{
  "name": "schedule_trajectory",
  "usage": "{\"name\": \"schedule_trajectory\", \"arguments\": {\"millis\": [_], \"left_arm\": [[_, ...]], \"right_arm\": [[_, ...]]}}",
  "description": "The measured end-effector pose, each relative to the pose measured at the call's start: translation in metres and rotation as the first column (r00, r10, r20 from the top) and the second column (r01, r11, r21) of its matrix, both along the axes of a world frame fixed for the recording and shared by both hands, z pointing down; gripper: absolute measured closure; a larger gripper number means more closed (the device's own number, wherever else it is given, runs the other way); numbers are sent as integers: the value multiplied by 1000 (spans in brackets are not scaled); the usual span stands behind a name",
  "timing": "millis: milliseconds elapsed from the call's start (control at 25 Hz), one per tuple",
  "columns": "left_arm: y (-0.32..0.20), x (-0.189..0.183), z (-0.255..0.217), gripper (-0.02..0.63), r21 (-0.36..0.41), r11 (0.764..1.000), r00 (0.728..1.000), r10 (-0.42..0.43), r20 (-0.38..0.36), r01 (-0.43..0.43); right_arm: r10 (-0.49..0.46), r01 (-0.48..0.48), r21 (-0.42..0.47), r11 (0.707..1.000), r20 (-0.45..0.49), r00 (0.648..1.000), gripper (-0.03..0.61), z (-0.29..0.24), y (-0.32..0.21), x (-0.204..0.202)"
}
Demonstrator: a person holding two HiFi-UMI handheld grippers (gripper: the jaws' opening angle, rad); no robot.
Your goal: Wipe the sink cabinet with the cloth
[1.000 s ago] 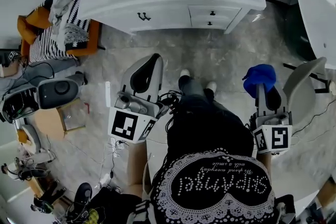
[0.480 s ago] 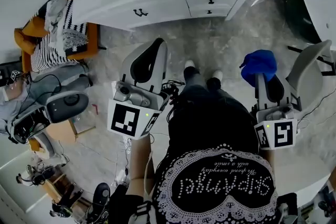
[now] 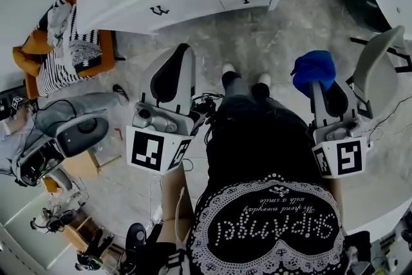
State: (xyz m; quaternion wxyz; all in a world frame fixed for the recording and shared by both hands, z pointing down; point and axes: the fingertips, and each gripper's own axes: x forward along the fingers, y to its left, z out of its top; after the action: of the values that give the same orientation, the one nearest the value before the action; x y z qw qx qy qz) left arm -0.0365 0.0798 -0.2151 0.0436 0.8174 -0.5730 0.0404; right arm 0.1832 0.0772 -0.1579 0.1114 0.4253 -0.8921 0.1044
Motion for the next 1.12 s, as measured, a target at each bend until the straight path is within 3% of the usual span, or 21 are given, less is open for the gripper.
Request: {"name": "schedule_trajectory", "arguments": {"millis": [1120], "left_arm": [[-4,32,-4,609,22,999,1000,26,-7,-26]], "right_arm": [[2,-2,9,1000,-7,1000,520,4,3,24]]}}
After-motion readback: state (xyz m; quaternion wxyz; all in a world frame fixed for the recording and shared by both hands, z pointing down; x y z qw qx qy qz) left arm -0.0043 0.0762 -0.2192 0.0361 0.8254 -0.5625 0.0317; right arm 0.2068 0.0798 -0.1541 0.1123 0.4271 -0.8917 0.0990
